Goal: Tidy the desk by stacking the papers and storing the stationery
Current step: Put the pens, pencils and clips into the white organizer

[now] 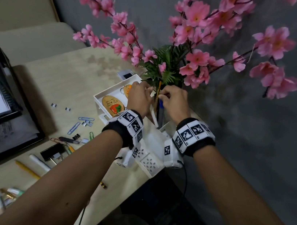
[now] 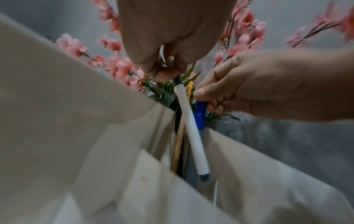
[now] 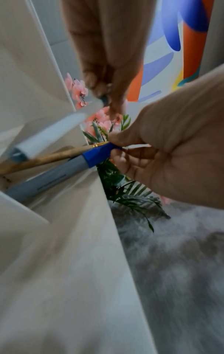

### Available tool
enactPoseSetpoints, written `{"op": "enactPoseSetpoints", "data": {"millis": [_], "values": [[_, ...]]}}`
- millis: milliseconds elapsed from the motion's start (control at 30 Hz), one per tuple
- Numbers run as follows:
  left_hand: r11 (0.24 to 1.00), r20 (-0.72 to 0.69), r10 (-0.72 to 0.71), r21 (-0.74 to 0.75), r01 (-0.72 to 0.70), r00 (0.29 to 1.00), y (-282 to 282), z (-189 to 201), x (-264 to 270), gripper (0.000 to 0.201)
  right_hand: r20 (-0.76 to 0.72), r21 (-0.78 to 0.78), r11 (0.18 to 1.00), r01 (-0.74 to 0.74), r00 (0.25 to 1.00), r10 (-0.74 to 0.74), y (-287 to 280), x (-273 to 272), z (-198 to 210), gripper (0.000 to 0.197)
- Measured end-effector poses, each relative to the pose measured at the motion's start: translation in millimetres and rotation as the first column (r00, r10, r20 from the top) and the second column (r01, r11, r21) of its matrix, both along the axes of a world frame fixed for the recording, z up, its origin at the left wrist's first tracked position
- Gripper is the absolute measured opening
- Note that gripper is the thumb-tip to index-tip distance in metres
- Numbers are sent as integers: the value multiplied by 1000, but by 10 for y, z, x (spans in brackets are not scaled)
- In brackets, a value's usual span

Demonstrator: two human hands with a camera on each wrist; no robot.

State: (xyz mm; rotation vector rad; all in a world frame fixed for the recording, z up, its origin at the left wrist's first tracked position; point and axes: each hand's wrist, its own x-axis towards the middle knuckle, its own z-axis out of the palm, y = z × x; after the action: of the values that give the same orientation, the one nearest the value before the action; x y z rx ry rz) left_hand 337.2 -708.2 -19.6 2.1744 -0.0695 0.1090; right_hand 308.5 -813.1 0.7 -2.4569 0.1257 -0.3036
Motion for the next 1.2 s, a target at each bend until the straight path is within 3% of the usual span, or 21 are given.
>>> {"op": "enactPoseSetpoints", "data": {"millis": [100,167,300,367,467,567,700,833,933,1000,1067,1133,1200], "values": [[998,152,59,-43,-53,987,23,185,-7,23,-24,10,1000,30,999,-30,2,-19,-32,9],[1000,164,17,16,-20,986,25,236,-2,23,-31,10,999,52,998,-52,2,-36,-44,11],[923,-74,-191,325,205,979,15,76,-34,36,-53,-19,996,82,995,-83,-10,-39,-66,11],[867,-113,-286,393,307,952,-13,10,-76,47,-72,-26,998,54,996,-56,-3,-31,-51,15],[836,-172,-378,360,415,910,-24,41,-107,72,-152,-22,999,-27,988,23,31,-33,-33,30],[878,-216,-352,260,401,911,151,141,-147,73,-157,67,997,33,987,-22,117,-74,-13,38],[975,-159,-185,94,202,970,712,264,-321,53,20,117,985,130,991,-133,461,-179,119,37],[998,-166,6,-68,-17,986,1553,181,-526,26,141,108,984,-139,982,123,1112,-355,168,24],[928,-296,183,-262,-264,937,2154,-23,-756,21,-129,75,930,-359,922,366,1546,-474,-97,19],[849,-400,272,-328,-414,875,2479,-141,-949,29,-428,-6,883,-470,799,422,1730,-570,-358,16],[801,-487,328,-310,-512,809,2745,-245,-1141,27,-647,-72,841,-536,667,370,1831,-716,-556,16],[762,-567,341,-300,-573,750,2943,-328,-1308,22,-719,-140,819,-557,626,302,1899,-870,-643,12],[729,-623,335,-303,-613,707,3063,-396,-1414,23,-709,-182,842,-507,661,245,1938,-975,-670,16]]}}
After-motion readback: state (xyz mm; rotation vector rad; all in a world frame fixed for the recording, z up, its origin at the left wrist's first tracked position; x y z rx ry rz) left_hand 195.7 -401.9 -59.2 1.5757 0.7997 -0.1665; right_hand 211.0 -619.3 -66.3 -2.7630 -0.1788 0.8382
